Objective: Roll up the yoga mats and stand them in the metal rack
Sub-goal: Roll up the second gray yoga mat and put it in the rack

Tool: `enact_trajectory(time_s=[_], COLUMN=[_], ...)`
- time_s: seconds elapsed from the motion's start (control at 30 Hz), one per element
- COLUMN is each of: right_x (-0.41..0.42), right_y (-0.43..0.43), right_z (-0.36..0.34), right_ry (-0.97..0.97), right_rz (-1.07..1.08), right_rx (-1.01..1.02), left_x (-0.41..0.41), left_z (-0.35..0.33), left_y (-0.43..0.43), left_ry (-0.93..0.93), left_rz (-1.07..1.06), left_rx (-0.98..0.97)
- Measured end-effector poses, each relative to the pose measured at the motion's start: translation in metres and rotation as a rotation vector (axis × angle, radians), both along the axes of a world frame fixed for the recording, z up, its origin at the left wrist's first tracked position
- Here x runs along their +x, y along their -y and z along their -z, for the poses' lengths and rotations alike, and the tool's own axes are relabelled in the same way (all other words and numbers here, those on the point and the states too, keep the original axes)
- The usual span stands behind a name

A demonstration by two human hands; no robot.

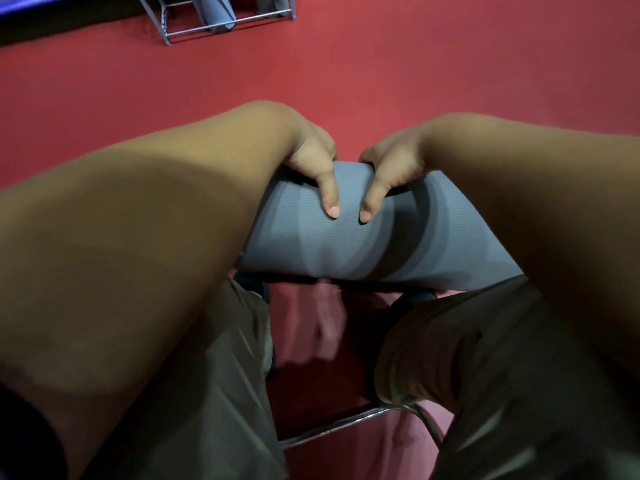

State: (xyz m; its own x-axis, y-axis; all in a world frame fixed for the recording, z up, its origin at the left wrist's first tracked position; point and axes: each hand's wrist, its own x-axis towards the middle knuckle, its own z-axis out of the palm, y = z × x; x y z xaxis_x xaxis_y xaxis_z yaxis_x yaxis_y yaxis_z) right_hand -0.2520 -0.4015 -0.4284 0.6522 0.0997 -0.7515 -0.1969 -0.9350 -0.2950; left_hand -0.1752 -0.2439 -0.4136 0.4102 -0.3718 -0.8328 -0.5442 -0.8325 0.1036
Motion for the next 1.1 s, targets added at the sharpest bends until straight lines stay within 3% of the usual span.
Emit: enact_trajectory(time_s=[0.13, 0.47, 0.8, 1.1], right_x=[-0.001, -0.001, 0.001, 0.002], right_y=[0.004, 0.009, 0.003, -0.011], right_z=[0.003, 0.001, -0.008, -0.024], right_ry=[-0.002, -0.062, -0.009, 0.089], right_rz=[0.053, 0.177, 0.168, -0.039], right_rx=[0.043, 0.15, 0.162, -0.026], left_x=[-0.001, -0.006, 0.006, 0.007], left_z=[0.001, -0.01, -0.016, -0.021], left_y=[-0.001, 0.011, -0.001, -0.012], left_ry=[-0.039, 0.142, 0.095, -0.017], left_rz=[-0.008, 0.151, 0.016, -0.141], left_rx=[-0.004, -0.039, -0.058, -0.115])
